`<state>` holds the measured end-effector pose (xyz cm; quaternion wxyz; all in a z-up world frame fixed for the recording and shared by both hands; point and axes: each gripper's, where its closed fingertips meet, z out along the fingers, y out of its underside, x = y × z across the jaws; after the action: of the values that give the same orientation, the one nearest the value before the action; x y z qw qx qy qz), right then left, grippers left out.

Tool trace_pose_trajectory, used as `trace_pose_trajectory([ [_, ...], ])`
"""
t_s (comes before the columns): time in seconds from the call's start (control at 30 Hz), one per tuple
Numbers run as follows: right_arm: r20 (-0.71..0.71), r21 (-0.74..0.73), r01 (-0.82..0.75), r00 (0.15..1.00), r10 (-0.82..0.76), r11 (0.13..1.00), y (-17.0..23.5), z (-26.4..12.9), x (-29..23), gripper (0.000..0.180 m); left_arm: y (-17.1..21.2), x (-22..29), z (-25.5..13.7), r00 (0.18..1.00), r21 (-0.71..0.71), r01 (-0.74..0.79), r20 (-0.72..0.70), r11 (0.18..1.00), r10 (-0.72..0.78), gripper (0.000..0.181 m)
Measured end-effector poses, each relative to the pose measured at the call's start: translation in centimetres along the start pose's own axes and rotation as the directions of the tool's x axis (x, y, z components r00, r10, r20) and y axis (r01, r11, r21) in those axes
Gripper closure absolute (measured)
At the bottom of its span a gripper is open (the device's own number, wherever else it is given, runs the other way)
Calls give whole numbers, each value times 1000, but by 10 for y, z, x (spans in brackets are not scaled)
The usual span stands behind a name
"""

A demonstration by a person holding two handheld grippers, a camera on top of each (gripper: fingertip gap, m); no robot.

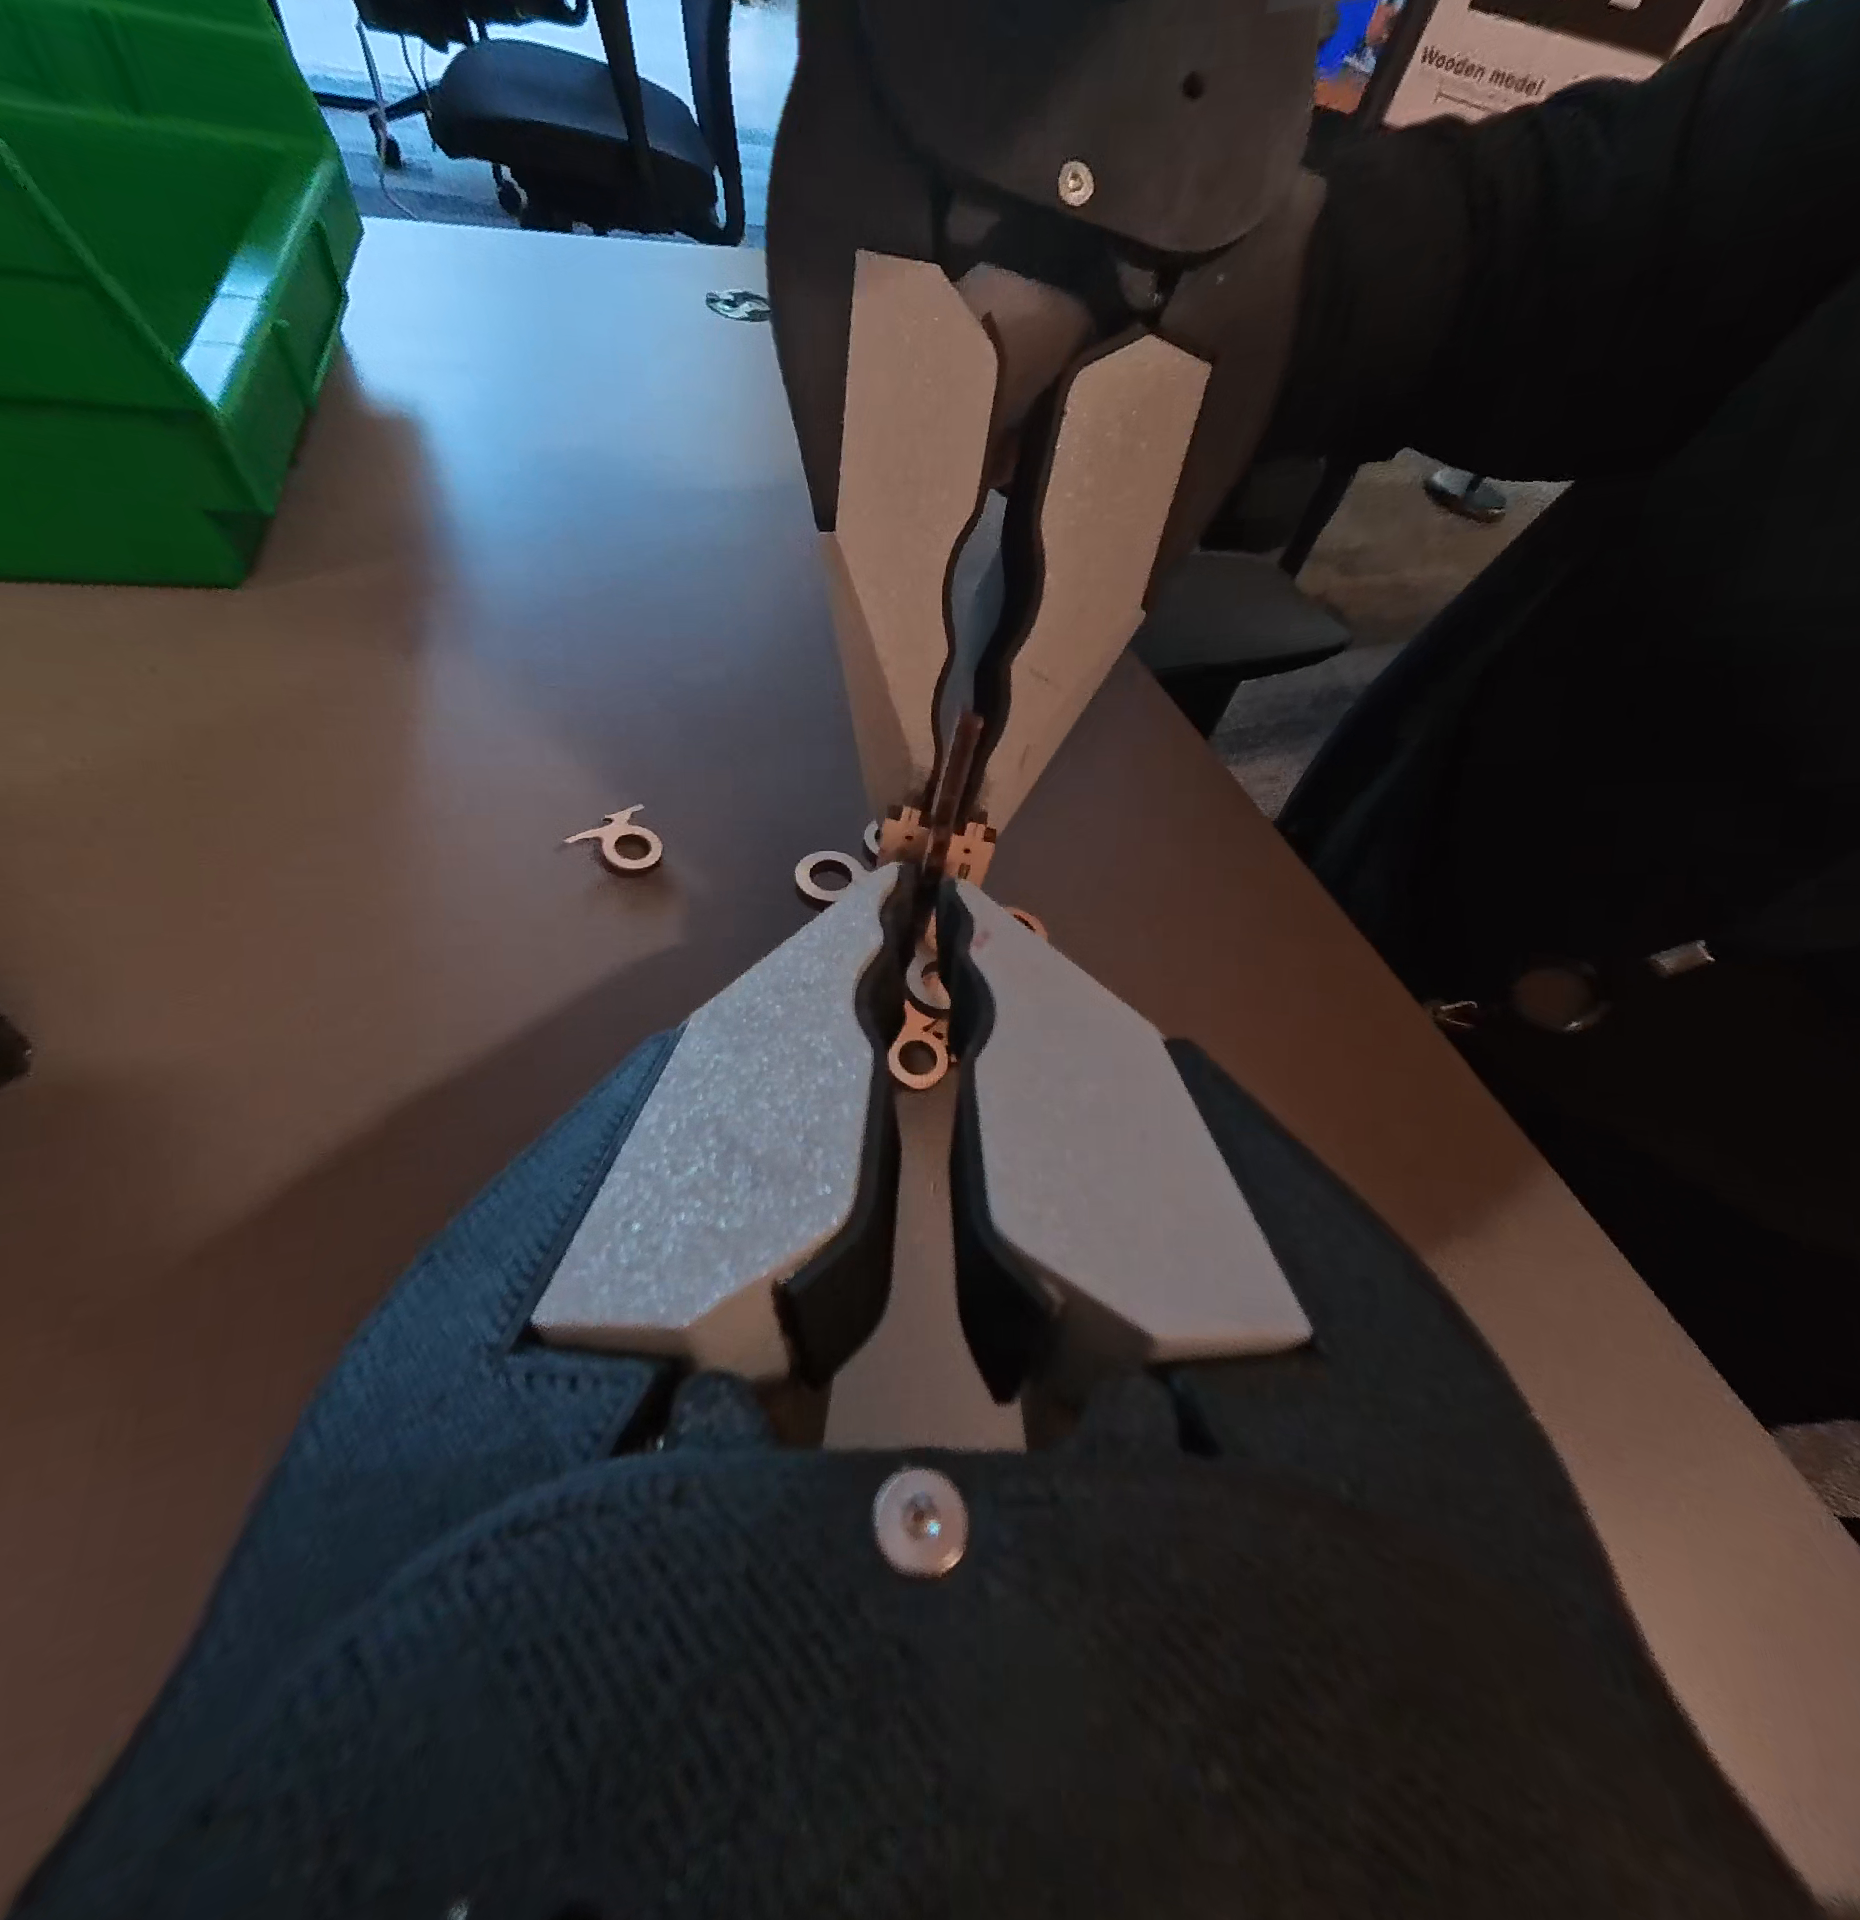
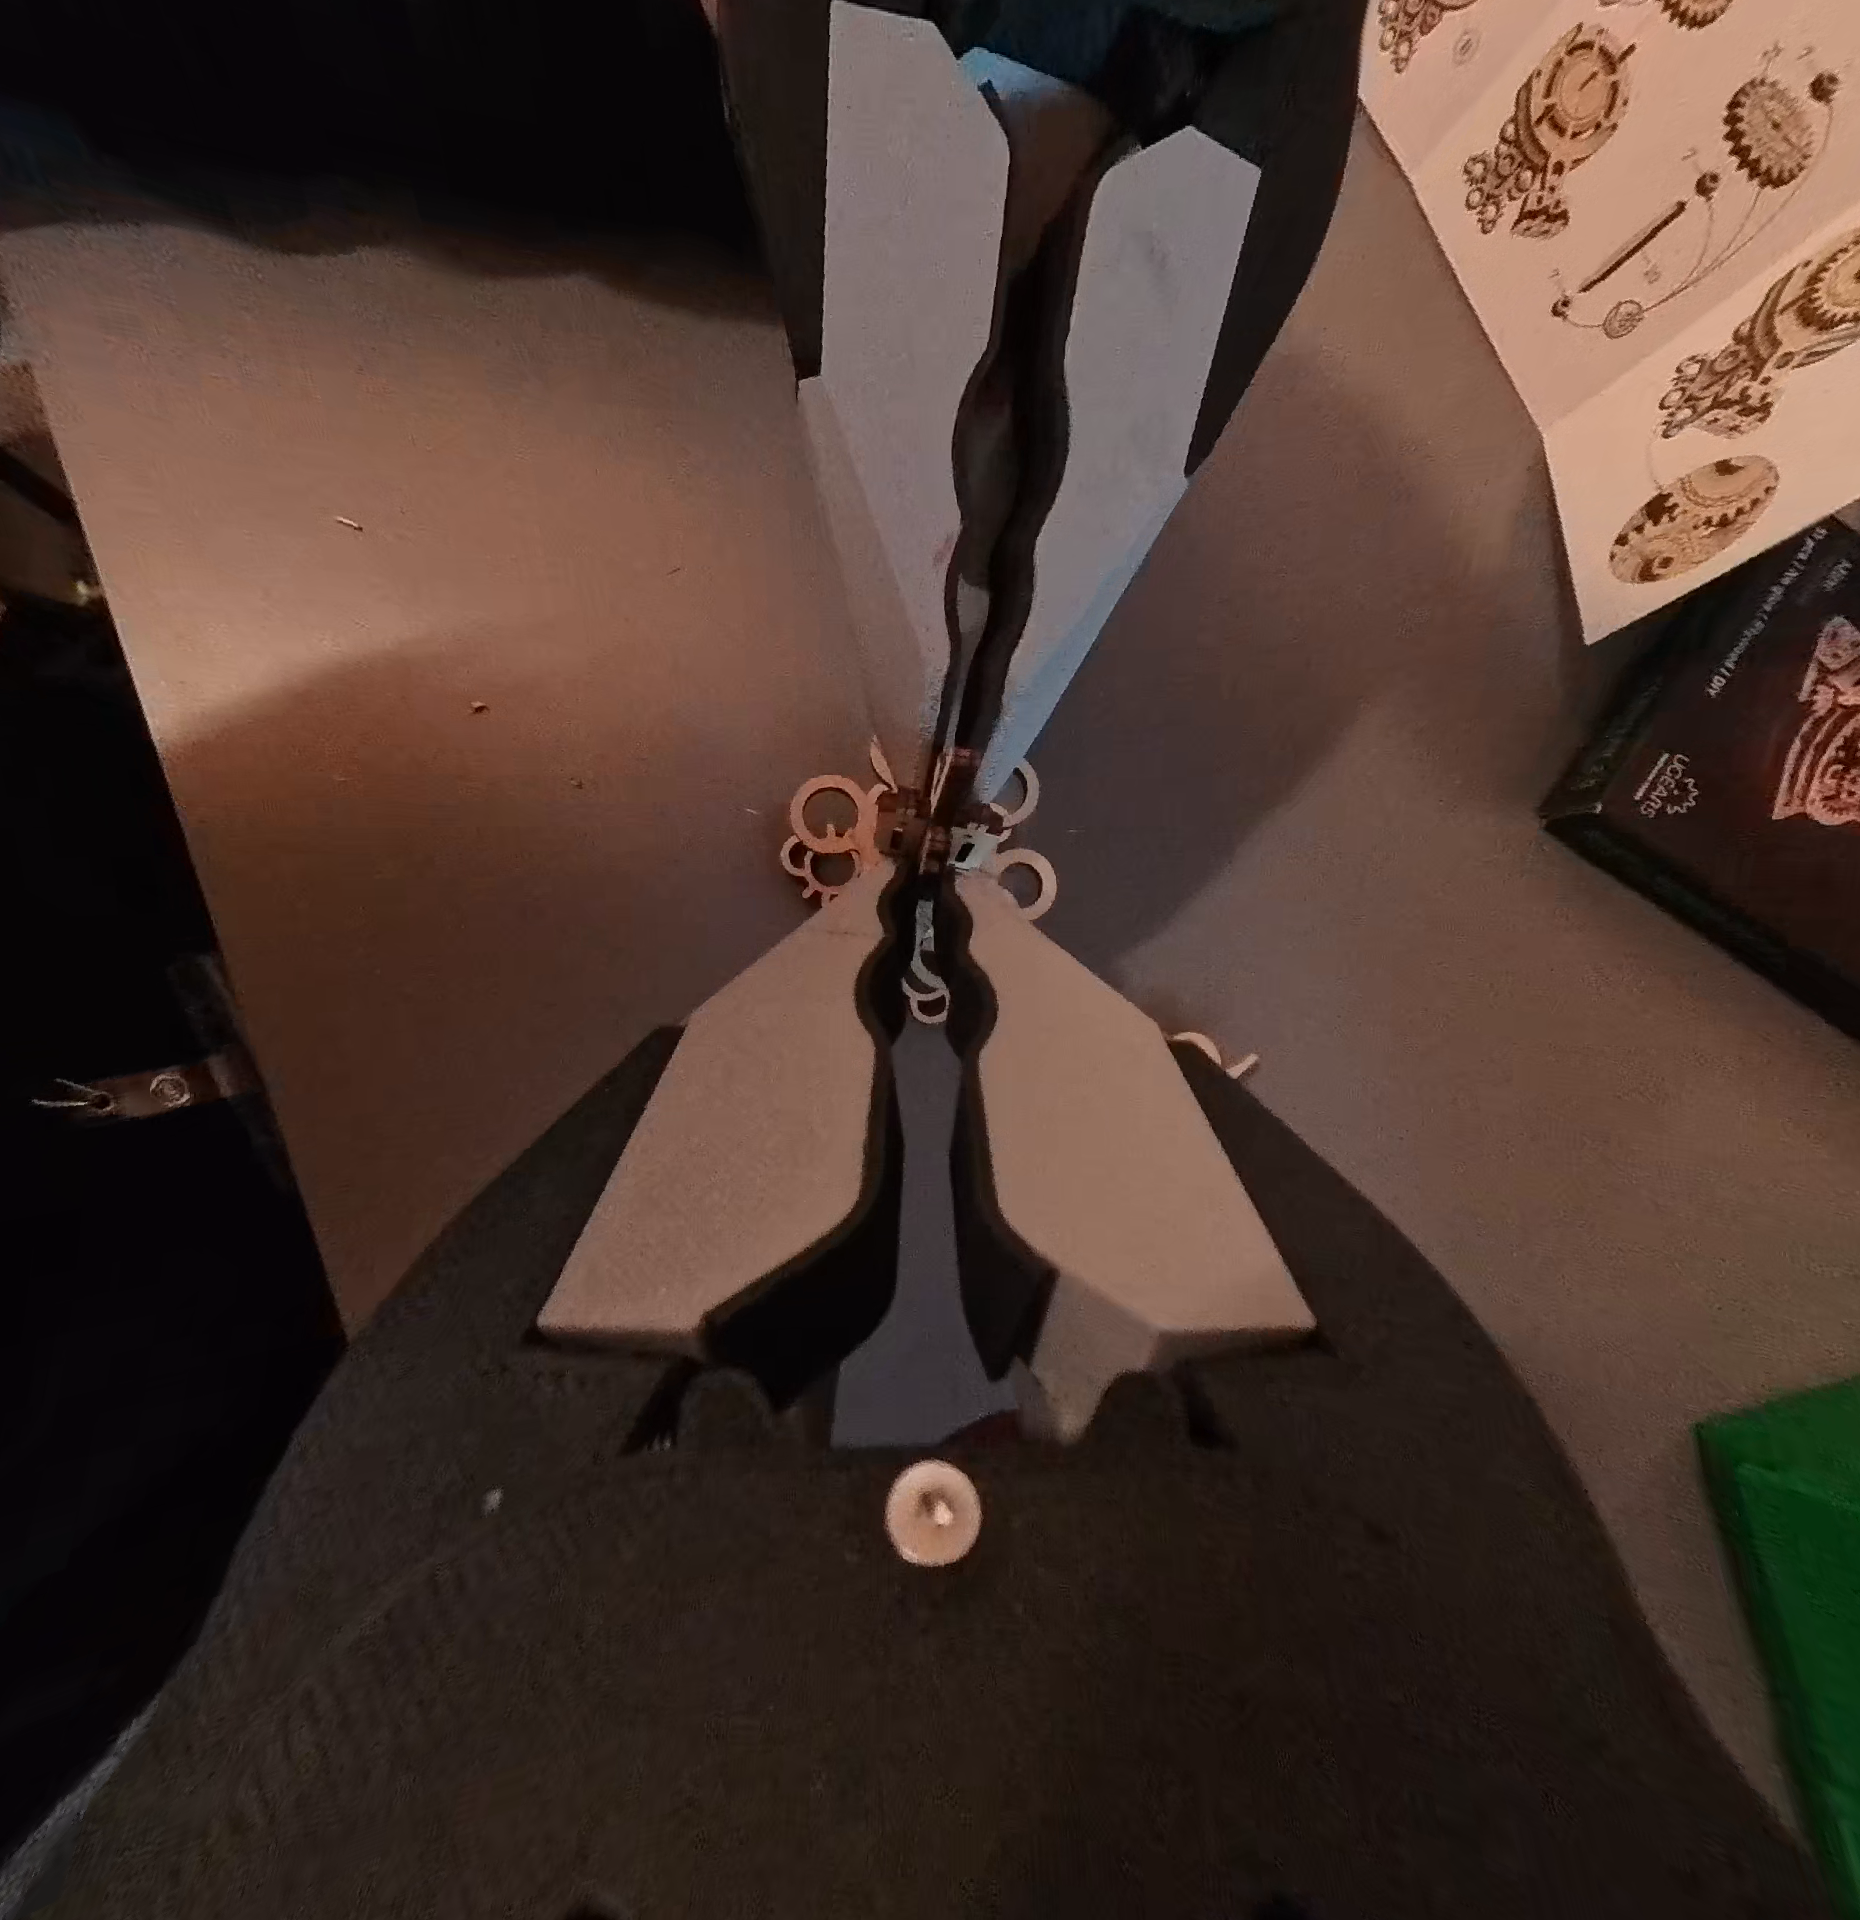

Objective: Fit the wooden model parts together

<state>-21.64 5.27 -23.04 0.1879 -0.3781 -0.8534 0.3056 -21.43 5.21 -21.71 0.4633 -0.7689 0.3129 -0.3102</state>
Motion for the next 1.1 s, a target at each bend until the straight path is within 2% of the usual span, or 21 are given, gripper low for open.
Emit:
trace_pose_trajectory([
  [0.1,8,59,-38,999,38,997,2,-1,0,179,-2,0,4,1000,0,12,-14,1000,-12,180],
  [0.23,-15,-43,13,1000,-14,999,-2,2,0,179,0,0,-2,1000,1,16,-5,1000,-16,180],
  [0.4,-40,6,8,999,-8,1000,-2,2,-1,179,1,1,-1,1000,-2,11,-12,1000,-11,180],
  [0.57,-43,-66,29,999,-32,997,-6,5,0,179,4,1,-8,1000,-2,10,4,1000,-10,180],
  [0.7,-29,0,7,1000,-7,1000,-5,4,0,179,3,1,-6,1000,-2,5,5,1000,-5,180],
  [0.97,-14,21,-3,1000,3,1000,-10,9,2,179,2,-2,-13,999,14,-29,41,999,29,179],
  [1.1,12,20,-9,1000,9,1000,-10,10,3,179,11,-2,-10,996,-71,-57,67,996,62,175],
])
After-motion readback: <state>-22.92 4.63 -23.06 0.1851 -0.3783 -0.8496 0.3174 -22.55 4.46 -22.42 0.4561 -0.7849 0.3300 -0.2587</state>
